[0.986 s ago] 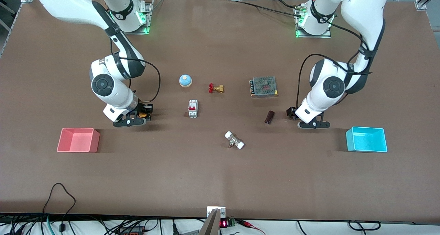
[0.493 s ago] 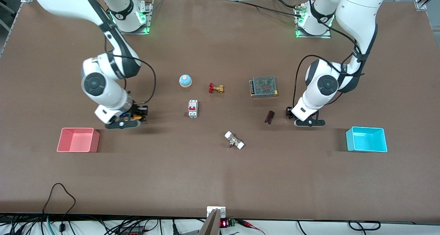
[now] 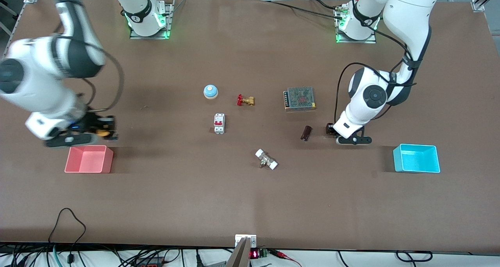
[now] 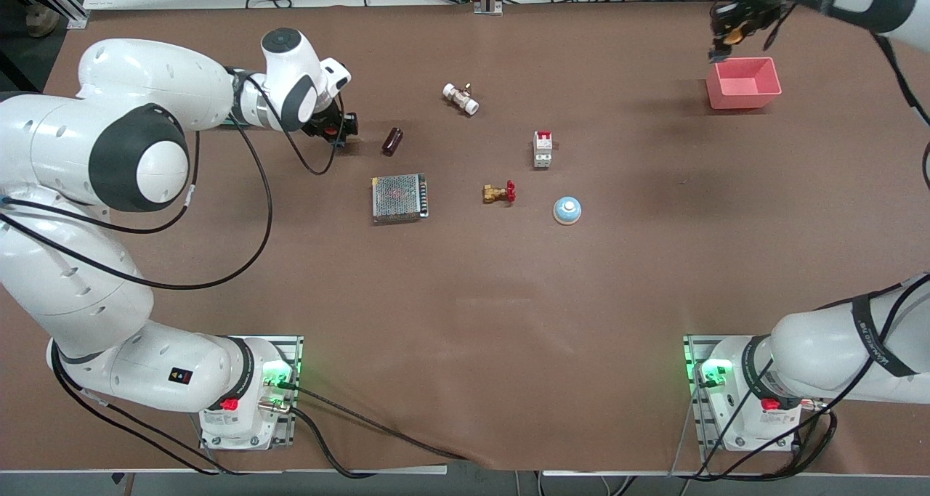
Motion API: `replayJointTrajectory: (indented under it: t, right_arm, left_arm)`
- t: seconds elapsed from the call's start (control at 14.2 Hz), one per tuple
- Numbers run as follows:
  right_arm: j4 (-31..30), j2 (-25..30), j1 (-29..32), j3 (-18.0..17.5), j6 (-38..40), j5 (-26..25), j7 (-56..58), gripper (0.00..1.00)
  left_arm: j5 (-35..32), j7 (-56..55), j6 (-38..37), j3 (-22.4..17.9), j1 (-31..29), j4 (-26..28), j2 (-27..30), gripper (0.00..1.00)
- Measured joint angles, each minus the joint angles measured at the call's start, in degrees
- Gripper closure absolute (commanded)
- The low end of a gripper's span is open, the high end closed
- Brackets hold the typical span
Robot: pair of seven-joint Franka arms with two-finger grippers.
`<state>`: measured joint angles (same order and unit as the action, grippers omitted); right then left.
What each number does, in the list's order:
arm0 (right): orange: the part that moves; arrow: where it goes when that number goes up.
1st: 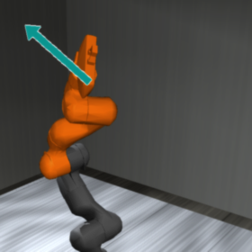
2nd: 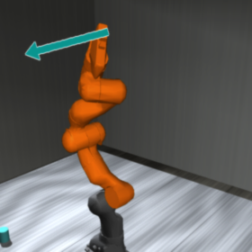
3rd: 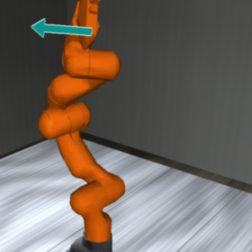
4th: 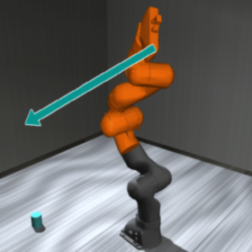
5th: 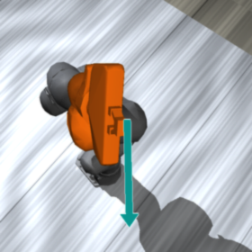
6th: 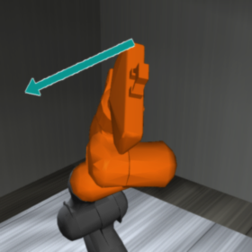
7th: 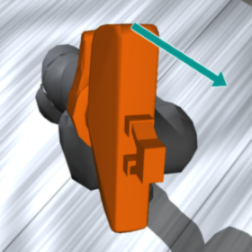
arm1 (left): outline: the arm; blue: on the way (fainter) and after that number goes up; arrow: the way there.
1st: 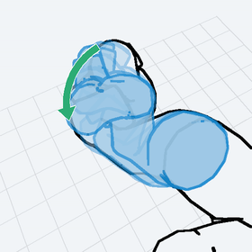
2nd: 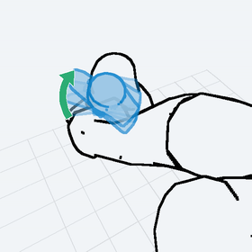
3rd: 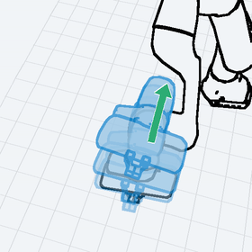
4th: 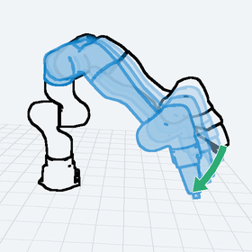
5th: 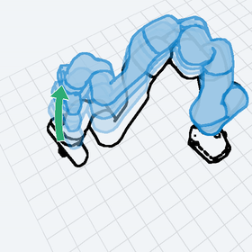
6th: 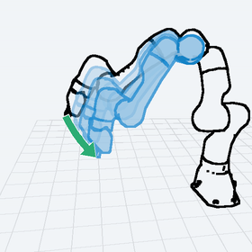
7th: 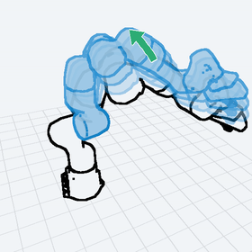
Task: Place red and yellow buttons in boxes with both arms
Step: 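Carry the yellow button over the pink box while the left gripper carries the red button, then lower the yellow button into the pink box while the left gripper lowers the red button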
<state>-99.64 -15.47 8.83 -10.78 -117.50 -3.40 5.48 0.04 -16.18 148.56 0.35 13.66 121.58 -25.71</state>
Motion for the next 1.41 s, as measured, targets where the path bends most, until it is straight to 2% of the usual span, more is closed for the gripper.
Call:
replayJointTrajectory:
  t: [0.21, 0.42, 0.56, 0.85, 1.13, 1.41]
  right_arm:
    - [1.43, -1.96, 2.21, 4.06, -0.27, 1.69, 7.0, 0.76]
    - [3.0, -4.77, 2.78, 4.9, -0.73, 2.15, 8.47, 0.75]
    - [3.09, -6.89, 3.04, 5.36, -3.66, 2.29, 9.39, 0.75]
    - [3.18, -11.41, 4.55, 6.16, -8.11, 3.18, 11.69, 0.73]
    - [3.32, -14.8, 4.89, 6.18, -10.32, 3.21, 12.54, 0.74]
    - [3.36, -17.28, 4.89, 6.18, -12.83, 3.22, 13.06, 0.74]
  left_arm:
    - [0.0, 3.56, -10.89, -0.77, -2.96, -5.49, 3.16, 0.85]
    - [0.0, 9.36, -23.02, -0.97, -8.06, -12.72, 4.55, 0.85]
    - [0.0, 12.35, -29.38, -1.05, -11.4, -16.78, 4.67, 0.86]
    - [-0.64, 15.57, -30.87, -1.2, -17.18, -22.2, 3.13, 0.87]
    - [-1.46, 18.33, -30.94, -1.3, -21.55, -31.3, -6.04, 0.87]
    - [-1.43, 21.7, -27.0, -1.3, -25.05, -33.53, -13.35, 0.87]
